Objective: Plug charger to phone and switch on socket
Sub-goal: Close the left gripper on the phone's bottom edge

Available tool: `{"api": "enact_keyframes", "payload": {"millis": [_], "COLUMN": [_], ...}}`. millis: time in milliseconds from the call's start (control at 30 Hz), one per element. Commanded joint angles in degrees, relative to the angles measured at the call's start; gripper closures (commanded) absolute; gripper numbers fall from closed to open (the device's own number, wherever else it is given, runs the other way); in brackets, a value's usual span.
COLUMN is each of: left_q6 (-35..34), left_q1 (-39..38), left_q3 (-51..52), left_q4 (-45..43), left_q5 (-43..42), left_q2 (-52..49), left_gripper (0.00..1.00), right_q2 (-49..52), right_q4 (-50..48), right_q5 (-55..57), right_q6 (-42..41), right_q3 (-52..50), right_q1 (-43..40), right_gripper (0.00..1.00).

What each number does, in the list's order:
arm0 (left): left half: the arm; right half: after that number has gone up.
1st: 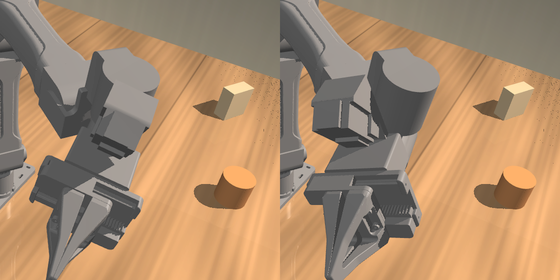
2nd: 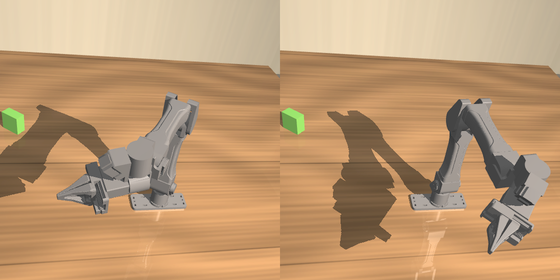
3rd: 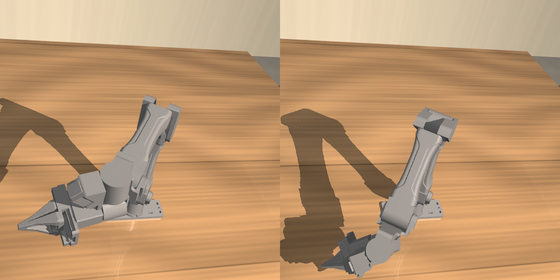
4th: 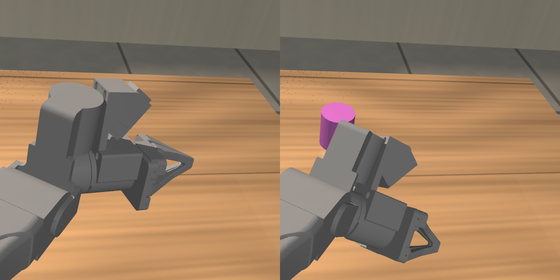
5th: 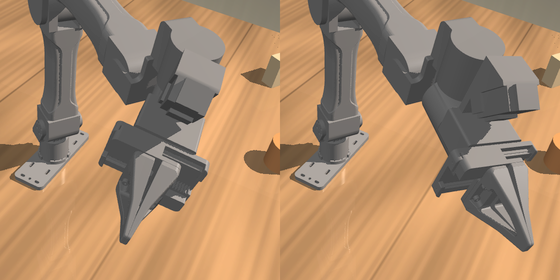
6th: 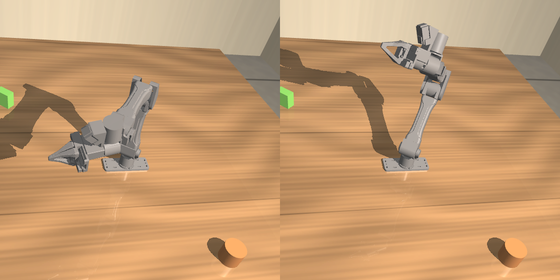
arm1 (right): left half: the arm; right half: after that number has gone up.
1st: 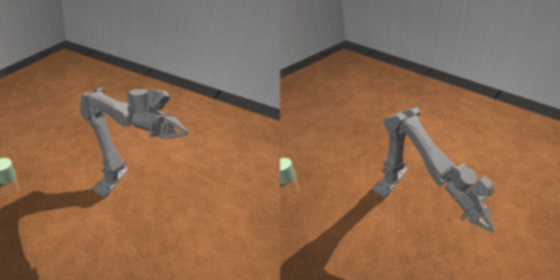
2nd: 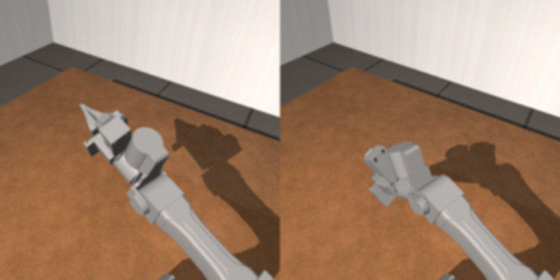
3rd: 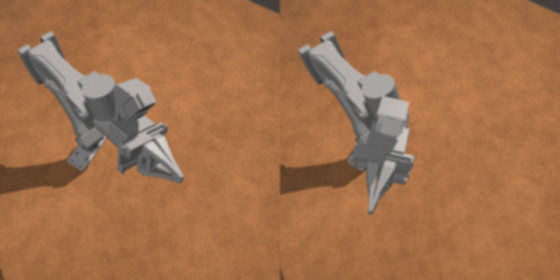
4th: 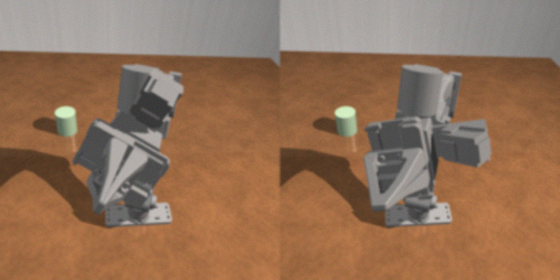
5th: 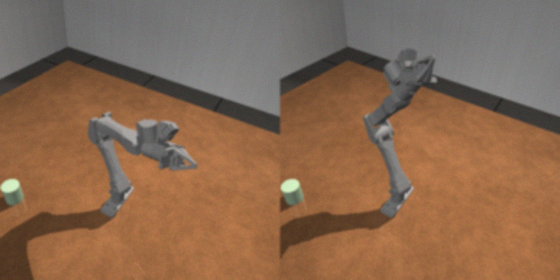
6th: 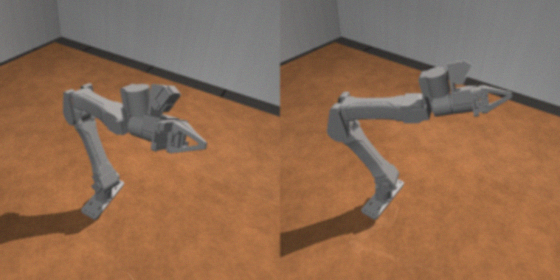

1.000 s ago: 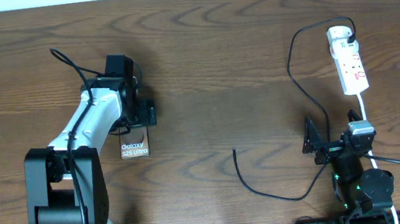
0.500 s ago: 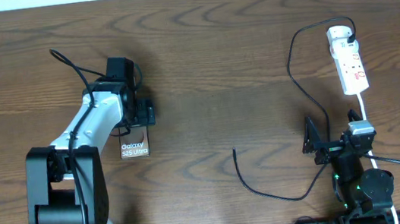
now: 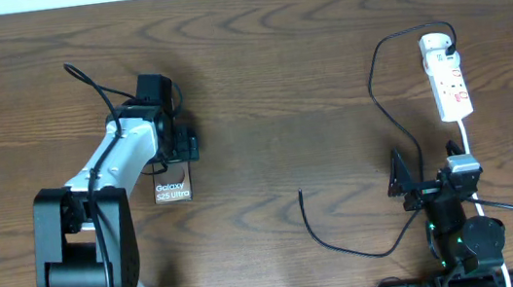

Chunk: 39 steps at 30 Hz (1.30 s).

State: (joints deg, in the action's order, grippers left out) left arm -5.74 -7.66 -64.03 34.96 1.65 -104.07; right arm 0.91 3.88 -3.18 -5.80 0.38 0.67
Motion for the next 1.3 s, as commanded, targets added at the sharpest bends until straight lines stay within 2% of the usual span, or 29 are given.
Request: {"api": "enact_keyframes", "payload": {"millis": [0, 133, 1267], "left_q6": [0.76, 2.51, 4.24], "left_q1": [0.24, 0.24, 0.24], "left_q3": [1.09, 1.2, 5.22], "left_q4": [-0.15, -0.15, -4.09], "left_q5": [0.07, -2.51, -2.49], "left_q2": [0.39, 0.37, 0.35], "left_gripper": [0.1, 0.1, 0.1], "right_q2": [-0.22, -0.22, -0.22], "right_q4": [0.22, 0.22, 0.22], "right_q5": [0.04, 0.04, 0.04], "right_q6": [0.31, 0.31, 0.31], "right_q3": [-0.07, -0.07, -0.07], "right_q1": [0.55, 0.55, 0.55], "right_gripper": [0.01, 0.01, 0.01]}}
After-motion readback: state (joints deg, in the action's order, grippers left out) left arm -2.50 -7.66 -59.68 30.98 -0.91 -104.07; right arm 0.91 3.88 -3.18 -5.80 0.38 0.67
